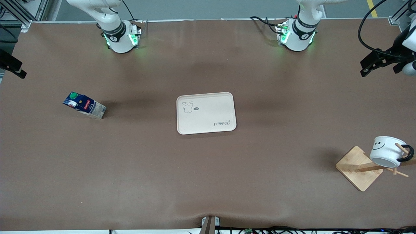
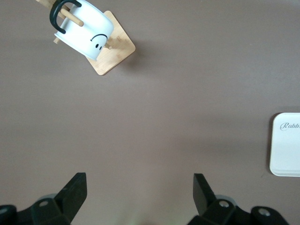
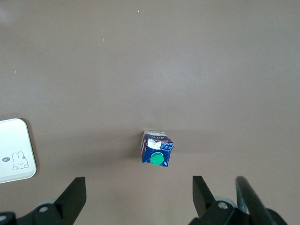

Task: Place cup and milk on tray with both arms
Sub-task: 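Move the left gripper toward the white mug on the wooden stand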

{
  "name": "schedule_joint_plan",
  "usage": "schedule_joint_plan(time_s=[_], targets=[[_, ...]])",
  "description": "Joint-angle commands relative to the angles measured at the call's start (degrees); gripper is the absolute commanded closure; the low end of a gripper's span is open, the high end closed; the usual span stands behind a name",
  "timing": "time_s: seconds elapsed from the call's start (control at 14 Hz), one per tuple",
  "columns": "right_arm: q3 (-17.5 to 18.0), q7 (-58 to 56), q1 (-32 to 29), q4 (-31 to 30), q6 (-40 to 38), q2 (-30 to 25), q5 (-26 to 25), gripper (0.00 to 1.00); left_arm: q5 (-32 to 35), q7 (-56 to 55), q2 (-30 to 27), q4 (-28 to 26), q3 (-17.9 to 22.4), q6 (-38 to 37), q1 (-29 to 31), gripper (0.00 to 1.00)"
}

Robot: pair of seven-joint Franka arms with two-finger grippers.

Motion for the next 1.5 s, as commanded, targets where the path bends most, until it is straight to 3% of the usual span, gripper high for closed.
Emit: schedule_joint_plan(time_s=[0.0,0.57,1.0,1.43], targets=[[0.3,0.5,-0.8,1.3,-0.4,0.7,0.4,0.0,-0.7,3.6,-0.8,-0.1,0.1,-0.6,1.7,0.0],[0.3,0.5,-0.9,1.2,-0.5,0.9,0.4,0.0,-0.5,5.5,3.8,2.5,3.0,0.6,4.1,0.0],[0.3,0.5,-0.9,1.3,-0.5,1.0,0.4,0.0,-5.5,5.7,1.5,-12.2,2.8,20.0,12.3,0.0],[0.2,0.5,-0.9,1.3,-0.5,1.0,0.4,0.0,-6.4,5.7,1.0,-25.8,2.9,44.6,13.5,0.0]])
